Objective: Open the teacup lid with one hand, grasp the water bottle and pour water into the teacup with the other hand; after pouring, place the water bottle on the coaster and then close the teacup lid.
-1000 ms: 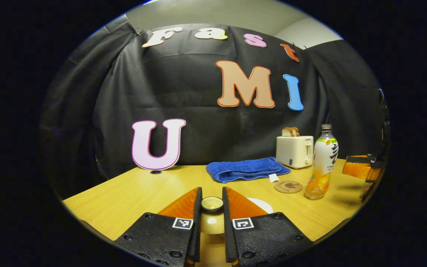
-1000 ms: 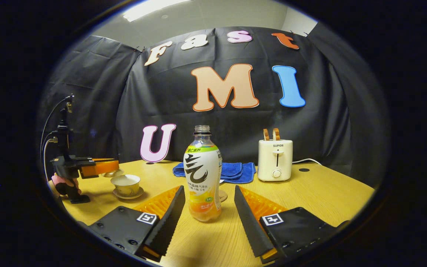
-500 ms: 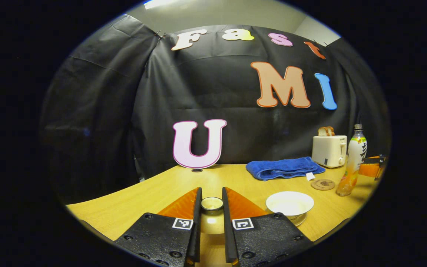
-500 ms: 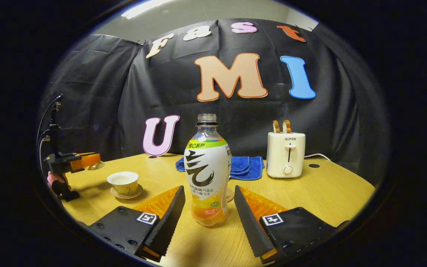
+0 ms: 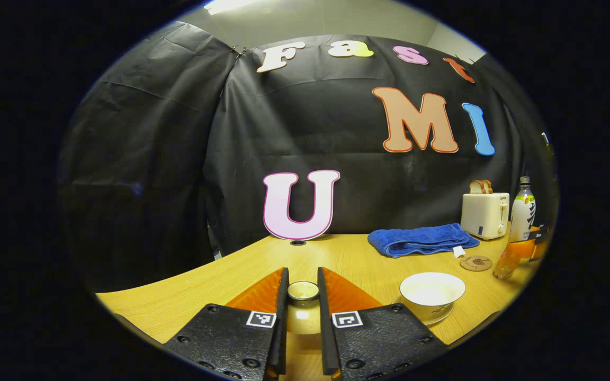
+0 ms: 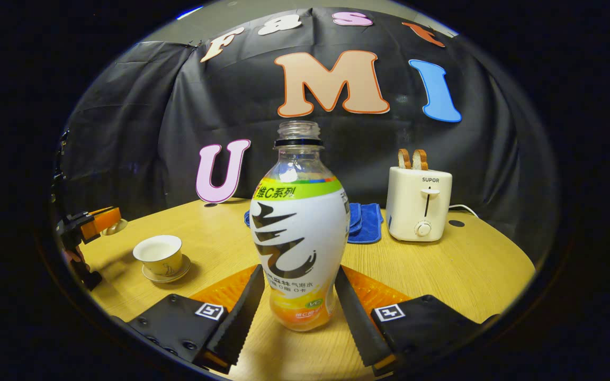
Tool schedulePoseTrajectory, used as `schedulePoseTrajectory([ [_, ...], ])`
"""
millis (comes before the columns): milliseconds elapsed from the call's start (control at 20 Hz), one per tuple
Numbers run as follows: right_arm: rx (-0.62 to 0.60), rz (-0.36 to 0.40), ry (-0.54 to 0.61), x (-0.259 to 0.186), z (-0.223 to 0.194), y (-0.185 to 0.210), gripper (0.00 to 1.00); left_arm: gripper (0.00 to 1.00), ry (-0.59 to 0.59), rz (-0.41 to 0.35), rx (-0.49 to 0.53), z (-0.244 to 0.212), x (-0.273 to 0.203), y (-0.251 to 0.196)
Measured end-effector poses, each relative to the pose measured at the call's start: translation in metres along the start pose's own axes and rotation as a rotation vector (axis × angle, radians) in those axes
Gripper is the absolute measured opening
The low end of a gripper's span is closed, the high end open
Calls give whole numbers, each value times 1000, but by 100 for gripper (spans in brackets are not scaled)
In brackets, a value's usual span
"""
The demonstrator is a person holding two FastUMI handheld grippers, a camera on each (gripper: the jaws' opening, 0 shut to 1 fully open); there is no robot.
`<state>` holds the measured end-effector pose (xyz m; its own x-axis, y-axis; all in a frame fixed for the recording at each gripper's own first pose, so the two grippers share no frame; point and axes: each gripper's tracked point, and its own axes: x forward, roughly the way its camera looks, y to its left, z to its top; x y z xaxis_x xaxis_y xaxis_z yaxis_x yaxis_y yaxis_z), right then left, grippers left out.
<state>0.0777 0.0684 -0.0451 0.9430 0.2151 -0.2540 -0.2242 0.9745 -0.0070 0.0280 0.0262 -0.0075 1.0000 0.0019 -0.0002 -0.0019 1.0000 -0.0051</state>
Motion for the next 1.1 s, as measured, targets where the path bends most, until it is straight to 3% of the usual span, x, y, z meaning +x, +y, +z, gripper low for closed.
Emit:
schedulePoseTrajectory([
  [50, 0, 0, 7, 2, -1, 1, 94, 25, 1, 4, 0, 0, 0, 0],
  [100, -1, -1, 13, 5, -2, 2, 94, 24, 0, 7, 0, 0, 1, 0],
  [150, -1, -2, 19, 5, -2, 1, 87, 24, 0, 8, 0, 0, 0, 0],
  [200, -2, -2, 20, 7, -2, 1, 93, 24, 1, 8, 0, 0, 0, 0],
  [600, -35, -68, 30, 14, -3, -3, 66, 24, 0, 10, -2, -1, 0, 1],
  [850, -108, -128, 32, 16, 0, -9, 55, 24, 2, 19, -1, -1, -1, 3],
  [1100, -275, -145, -15, 11, 30, -3, 57, 24, 0, 32, 0, 0, -1, 4],
])
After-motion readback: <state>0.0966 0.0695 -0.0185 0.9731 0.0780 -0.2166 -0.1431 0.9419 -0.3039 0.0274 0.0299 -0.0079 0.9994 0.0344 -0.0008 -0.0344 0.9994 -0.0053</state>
